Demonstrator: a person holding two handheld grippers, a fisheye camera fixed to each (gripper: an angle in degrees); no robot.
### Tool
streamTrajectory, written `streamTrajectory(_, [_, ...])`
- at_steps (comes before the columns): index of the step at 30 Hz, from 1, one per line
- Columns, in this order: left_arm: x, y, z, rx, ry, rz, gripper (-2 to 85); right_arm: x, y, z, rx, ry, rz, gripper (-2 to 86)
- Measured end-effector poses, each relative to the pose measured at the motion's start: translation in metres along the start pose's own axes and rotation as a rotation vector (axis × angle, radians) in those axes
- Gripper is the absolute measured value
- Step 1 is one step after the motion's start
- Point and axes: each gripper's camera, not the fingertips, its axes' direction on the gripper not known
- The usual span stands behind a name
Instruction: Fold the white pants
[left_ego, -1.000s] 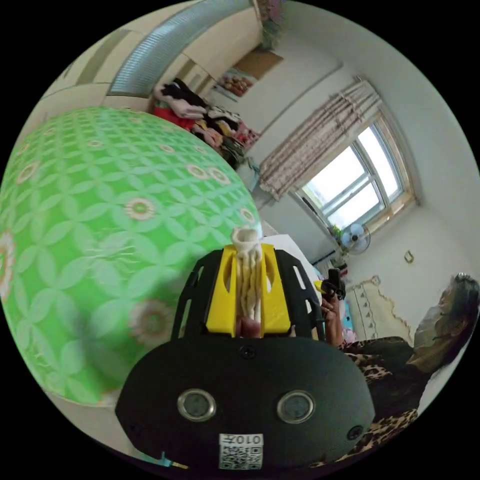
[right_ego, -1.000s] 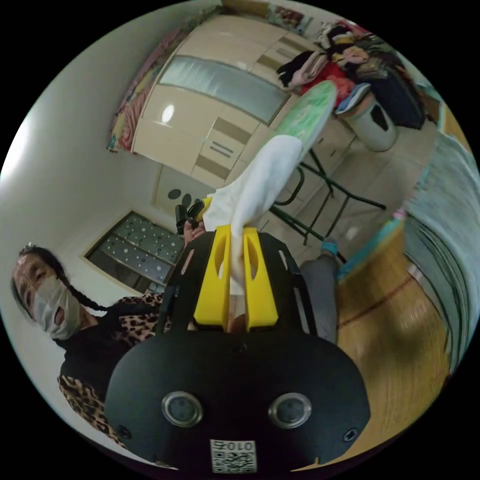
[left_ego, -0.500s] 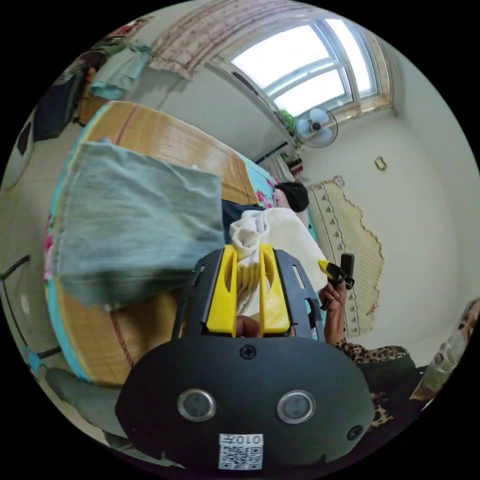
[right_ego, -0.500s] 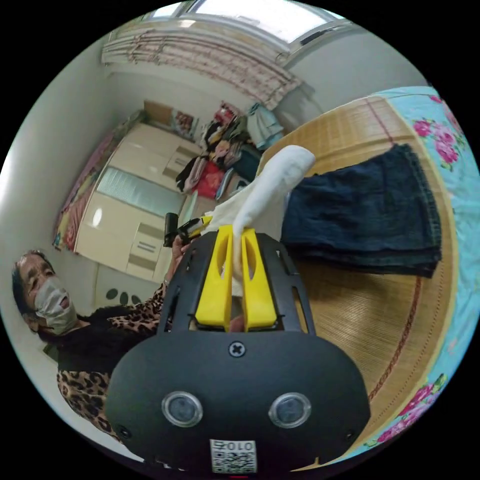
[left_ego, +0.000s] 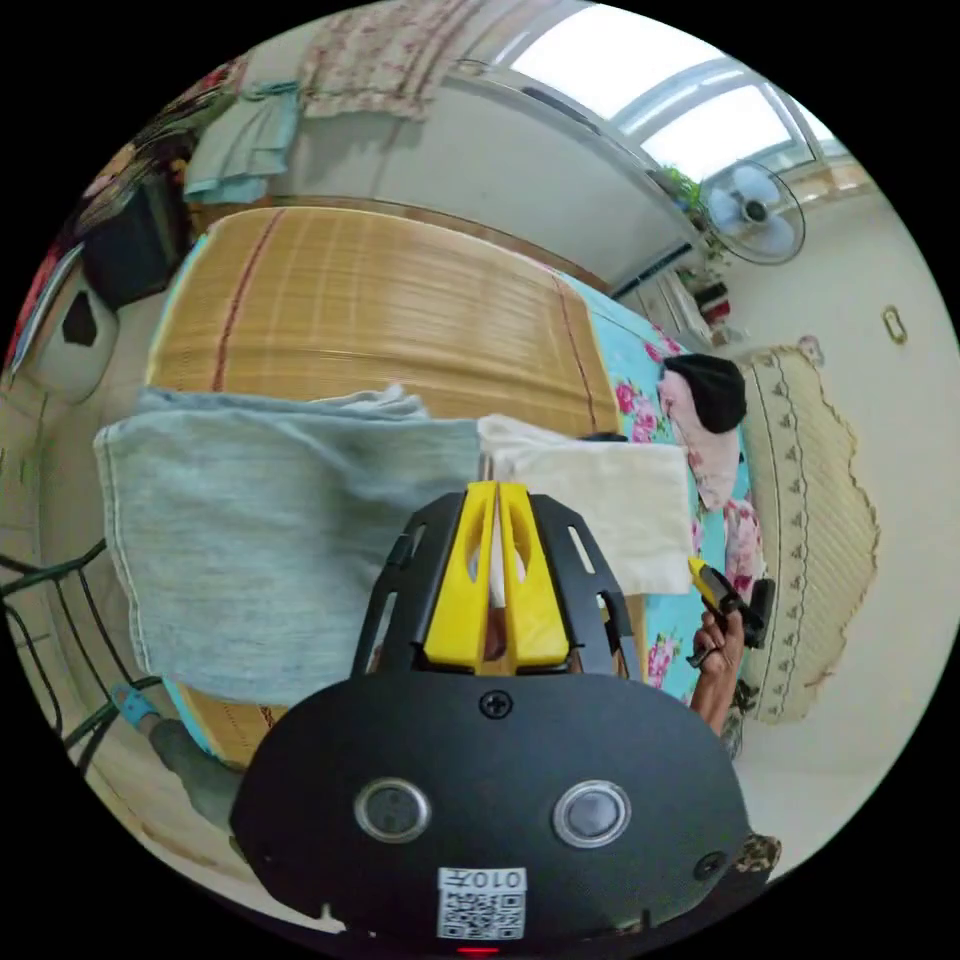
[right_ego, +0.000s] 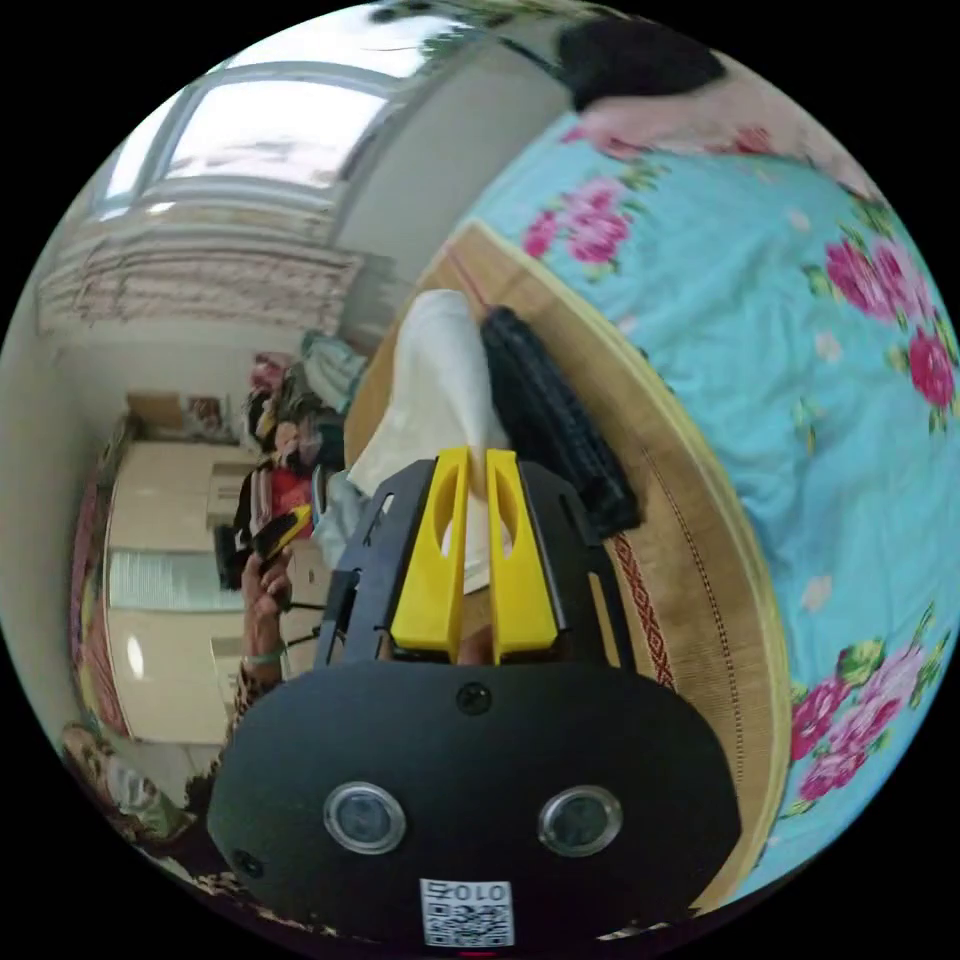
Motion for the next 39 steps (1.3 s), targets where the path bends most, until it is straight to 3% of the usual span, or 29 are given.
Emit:
streamTrajectory(4, [-0.048,0.034,-0.033,0.149,0.045,-0.025,-0.1,0.025,0.022,-0.028,0.185,-0.057,0.062,3.3])
streamTrajectory(6, [-0.07,0.056,-0.048,0.188,0.078,-0.033,-0.2,-0.001,0.03,-0.043,0.22,-0.005,-0.091,3.6])
streamTrajectory(9, [-0.106,0.1,-0.066,0.208,0.134,-0.066,-0.3,-0.071,0.046,-0.021,0.028,0.026,-0.42,6.6])
streamTrajectory(11, [-0.136,0.137,-0.067,0.193,0.201,-0.127,-0.2,-0.094,0.056,0.014,-0.182,-0.066,-0.451,8.0])
streamTrajectory(16, [-0.178,0.206,-0.058,0.17,0.285,-0.253,-0.2,-0.077,0.086,0.084,-0.371,-0.204,-0.197,11.2])
streamTrajectory(18, [-0.187,0.226,-0.053,0.165,0.318,-0.285,-0.1,-0.066,0.085,0.091,-0.354,-0.341,-0.099,12.0])
streamTrajectory(22, [-0.203,0.254,-0.045,0.159,0.39,-0.324,-0.1,-0.052,0.078,0.088,-0.261,-0.356,0.095,12.2])
streamTrajectory(39, [-0.284,0.35,-0.05,0.277,0.611,-0.478,0.0,-0.041,0.051,0.052,-0.163,-0.421,0.271,5.5])
